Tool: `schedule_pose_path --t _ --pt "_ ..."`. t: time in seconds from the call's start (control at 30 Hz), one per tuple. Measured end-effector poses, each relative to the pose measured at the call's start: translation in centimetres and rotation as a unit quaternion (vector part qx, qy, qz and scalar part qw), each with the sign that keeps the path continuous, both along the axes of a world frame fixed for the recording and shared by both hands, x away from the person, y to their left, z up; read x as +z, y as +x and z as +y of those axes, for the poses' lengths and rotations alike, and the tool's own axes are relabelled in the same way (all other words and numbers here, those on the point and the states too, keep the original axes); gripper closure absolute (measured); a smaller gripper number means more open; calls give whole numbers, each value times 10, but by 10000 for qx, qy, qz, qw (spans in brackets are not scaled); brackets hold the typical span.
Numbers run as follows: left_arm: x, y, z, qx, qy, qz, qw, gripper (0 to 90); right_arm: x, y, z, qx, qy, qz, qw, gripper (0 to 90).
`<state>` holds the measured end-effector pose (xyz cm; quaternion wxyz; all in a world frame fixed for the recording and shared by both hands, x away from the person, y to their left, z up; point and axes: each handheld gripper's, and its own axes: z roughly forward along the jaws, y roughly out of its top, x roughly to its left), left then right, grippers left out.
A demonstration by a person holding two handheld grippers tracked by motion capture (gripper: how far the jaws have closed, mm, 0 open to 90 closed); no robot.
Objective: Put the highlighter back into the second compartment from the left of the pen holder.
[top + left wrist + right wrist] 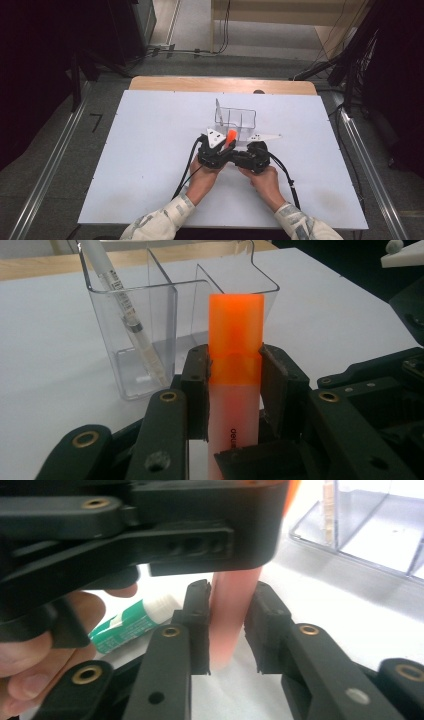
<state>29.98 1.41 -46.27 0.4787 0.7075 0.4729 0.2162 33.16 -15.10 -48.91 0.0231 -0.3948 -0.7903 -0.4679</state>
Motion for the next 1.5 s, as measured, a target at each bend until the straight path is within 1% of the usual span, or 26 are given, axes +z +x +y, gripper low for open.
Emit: schedule_pose_path --t 0.1,0.2,0.3,0.37,0.6,0.7,0.8,1.0,1.07,1.2,1.27,1.43,1.5 --pt "1 -1 0 9 -8 -7 10000 662 0 2 -1 -55 15 34 10000 731" --pt "1 -1 0 12 -4 -32 10000 661 0 2 -2 -61 4 10 10000 738" --pt "1 -2 -1 41 10 -55 10000 663 0 2 -2 -65 0 7 10000 738" --pt "1 -2 -1 55 23 -51 10000 665 0 1 -2 -69 -34 -34 10000 737" --pt "1 -3 -1 50 -5 -40 10000 664 0 1 -1 -79 -73 -54 9999 738" --pt "2 -3 0 47 -71 -42 10000 655 2 0 -1 -82 -94 -159 9998 748" --pt "2 -3 0 56 -63 -52 10000 649 2 -1 -1 -70 -125 -193 9997 749" --pt "3 -2 2 69 -115 -63 9999 589 3 -3 0 -24 -149 -259 9996 750" --pt "3 -2 3 69 -121 -65 9999 558 4 -3 0 -54 -179 -284 9994 750" --pt "4 -1 4 81 -136 -59 9999 510 4 -1 -3 -95 -163 -288 9994 750" --pt "4 -1 5 97 -143 -64 9998 464 5 -1 -4 -126 -166 -306 9993 750" --pt "4 -1 7 83 -130 -40 9999 410 7 1 -8 -199 -159 -349 9991 750" --pt "4 -1 7 76 -124 -29 9999 402 8 2 -10 -233 -141 -369 9989 750"
